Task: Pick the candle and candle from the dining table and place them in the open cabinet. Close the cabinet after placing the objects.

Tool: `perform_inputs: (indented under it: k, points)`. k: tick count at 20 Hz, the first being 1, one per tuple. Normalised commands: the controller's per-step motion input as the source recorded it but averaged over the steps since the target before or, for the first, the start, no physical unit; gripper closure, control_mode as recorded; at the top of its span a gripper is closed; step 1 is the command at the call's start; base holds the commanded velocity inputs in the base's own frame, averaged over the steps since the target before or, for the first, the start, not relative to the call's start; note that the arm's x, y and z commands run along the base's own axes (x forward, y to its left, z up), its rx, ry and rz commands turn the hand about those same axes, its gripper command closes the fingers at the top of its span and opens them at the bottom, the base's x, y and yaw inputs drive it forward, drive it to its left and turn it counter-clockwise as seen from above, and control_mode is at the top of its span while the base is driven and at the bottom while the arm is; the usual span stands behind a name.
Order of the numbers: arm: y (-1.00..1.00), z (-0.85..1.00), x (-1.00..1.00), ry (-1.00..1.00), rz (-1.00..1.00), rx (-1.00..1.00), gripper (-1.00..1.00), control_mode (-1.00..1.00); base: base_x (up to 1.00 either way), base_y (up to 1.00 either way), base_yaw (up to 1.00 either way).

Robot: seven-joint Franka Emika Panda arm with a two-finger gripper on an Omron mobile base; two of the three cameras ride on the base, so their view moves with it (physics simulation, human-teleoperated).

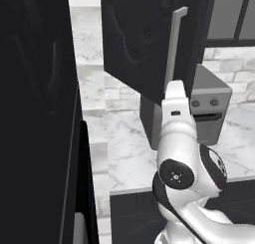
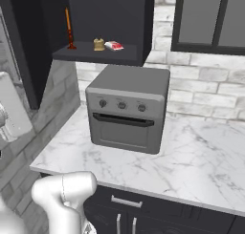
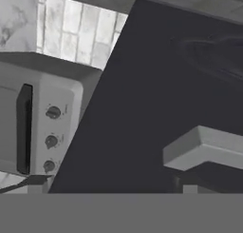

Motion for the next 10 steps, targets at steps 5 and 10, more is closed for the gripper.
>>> perform_inputs:
  k: [5, 10]
  points:
    - [-0.61, 0.37, 1.00, 0.07, 0.00, 0.10, -1.00, -1.00, 0.00, 0.00, 0.00]
    - [-0.56, 0.37, 1.00, 0.08, 0.00, 0.09, -1.00, -1.00, 0.00, 0.00, 0.00]
